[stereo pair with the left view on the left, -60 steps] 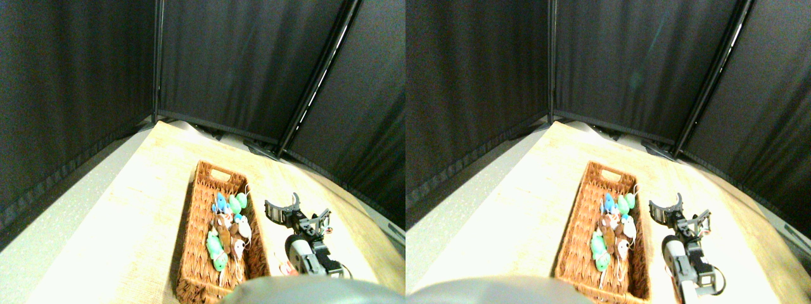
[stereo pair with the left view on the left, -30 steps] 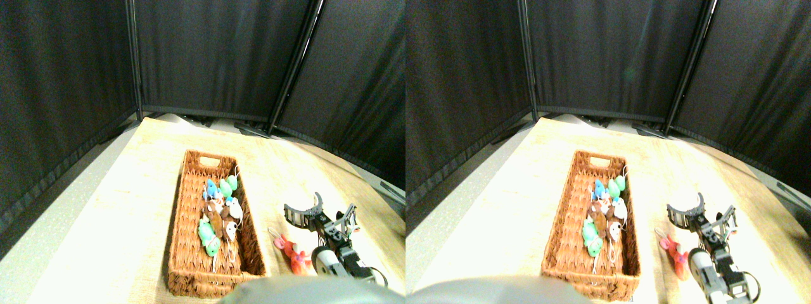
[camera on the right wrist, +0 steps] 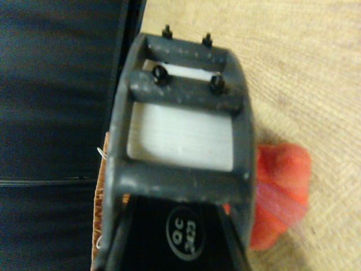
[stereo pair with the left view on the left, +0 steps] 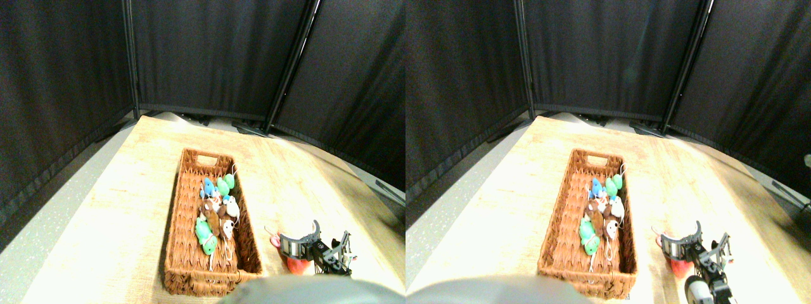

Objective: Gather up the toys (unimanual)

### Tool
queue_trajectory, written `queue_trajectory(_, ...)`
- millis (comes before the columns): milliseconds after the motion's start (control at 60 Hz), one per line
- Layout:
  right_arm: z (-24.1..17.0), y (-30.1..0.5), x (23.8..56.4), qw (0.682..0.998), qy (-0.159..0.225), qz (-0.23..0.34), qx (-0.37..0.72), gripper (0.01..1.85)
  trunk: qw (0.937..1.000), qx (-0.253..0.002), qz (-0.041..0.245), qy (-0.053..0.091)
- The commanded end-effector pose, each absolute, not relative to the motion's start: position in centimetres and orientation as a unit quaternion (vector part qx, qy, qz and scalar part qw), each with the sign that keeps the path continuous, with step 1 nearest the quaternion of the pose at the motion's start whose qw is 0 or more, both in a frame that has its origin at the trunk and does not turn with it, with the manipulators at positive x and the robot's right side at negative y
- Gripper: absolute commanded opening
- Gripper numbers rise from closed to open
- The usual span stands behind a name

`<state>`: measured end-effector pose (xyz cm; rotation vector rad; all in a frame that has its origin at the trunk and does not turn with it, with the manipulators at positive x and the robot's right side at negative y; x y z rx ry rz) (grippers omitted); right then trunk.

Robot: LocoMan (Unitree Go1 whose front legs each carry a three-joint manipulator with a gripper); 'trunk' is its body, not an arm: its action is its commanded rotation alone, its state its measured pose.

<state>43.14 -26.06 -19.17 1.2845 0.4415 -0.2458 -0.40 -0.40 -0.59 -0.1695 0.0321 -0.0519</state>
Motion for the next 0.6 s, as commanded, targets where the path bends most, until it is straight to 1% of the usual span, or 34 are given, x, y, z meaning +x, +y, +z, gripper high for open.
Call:
queue_trajectory(17,-19.8,-26.2,42.9,0.767,0.208,-0.122,0.594,1.04,0.9948,-0.096,-0.023,0.026)
queue_trajectory(117,-20.3,-26.3,42.8,0.765,0.218,-0.126,0.593,1.03,0.9948,-0.096,-0.023,0.026)
queue_trajectory(183,-21.0,-26.7,42.8,0.759,0.228,-0.141,0.594,1.04,0.9946,-0.097,-0.024,0.027)
queue_trajectory(300,-22.4,-27.4,42.7,0.747,0.231,-0.163,0.601,1.09,0.9946,-0.098,-0.021,0.029)
queue_trajectory(400,-23.7,-27.9,42.6,0.734,0.231,-0.177,0.614,1.02,0.9947,-0.095,-0.020,0.031)
queue_trajectory(417,-24.2,-28.2,42.6,0.730,0.230,-0.179,0.618,0.98,0.9948,-0.094,-0.020,0.031)
queue_trajectory(483,-24.8,-28.7,42.6,0.729,0.228,-0.188,0.618,0.94,0.9949,-0.093,-0.020,0.032)
queue_trajectory(600,-25.2,-29.2,42.8,0.723,0.232,-0.200,0.619,0.93,0.9949,-0.093,-0.020,0.034)
